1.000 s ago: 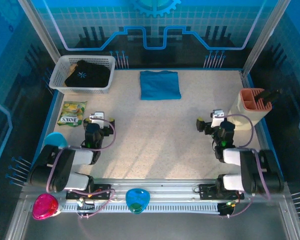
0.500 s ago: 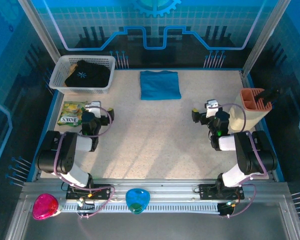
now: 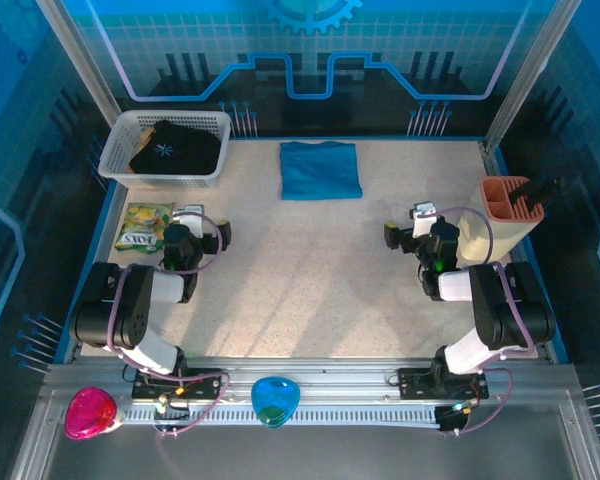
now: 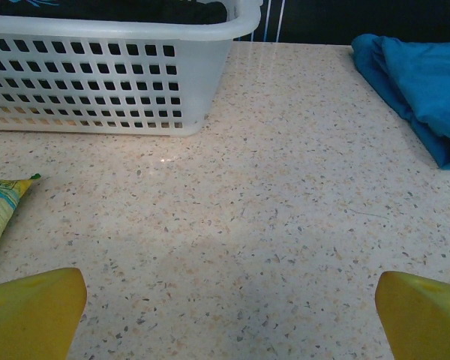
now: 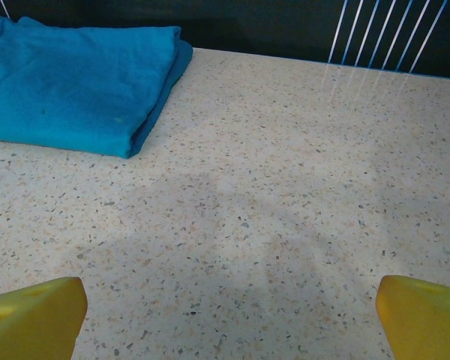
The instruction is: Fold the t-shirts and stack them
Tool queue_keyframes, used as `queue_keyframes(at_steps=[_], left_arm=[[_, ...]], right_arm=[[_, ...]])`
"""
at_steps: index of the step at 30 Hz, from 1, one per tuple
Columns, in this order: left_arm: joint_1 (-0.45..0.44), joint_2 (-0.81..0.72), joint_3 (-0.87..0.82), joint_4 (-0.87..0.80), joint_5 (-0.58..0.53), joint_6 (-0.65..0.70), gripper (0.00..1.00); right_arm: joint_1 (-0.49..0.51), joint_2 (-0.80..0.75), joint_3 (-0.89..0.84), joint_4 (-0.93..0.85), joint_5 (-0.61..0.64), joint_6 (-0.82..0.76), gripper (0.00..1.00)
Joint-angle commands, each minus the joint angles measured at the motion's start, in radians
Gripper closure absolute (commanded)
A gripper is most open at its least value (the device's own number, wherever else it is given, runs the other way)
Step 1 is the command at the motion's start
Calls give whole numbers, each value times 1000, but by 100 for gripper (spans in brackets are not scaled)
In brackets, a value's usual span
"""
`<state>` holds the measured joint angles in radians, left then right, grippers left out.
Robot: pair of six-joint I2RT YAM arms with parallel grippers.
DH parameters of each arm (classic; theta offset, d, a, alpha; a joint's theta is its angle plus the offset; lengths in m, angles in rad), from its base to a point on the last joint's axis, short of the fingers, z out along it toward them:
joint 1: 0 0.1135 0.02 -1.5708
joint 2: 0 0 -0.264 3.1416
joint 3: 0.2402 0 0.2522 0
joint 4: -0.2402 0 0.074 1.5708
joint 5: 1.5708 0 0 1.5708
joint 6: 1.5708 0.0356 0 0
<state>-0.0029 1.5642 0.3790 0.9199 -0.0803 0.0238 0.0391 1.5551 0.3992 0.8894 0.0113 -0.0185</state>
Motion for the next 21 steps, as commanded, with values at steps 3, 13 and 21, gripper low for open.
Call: queue_keyframes(at_steps=[3,13,21], left_arm=[[1,-13,6,-4,25,-22,0],[1,-12,7,-5,24,-22,1],[1,-12,8,-4,23,-22,1]], right_arm=[[7,-12,2,0,-1,11,0],[7,-12,3,-1,-1,11,0],[23,-12,-2,7,29,1,0]])
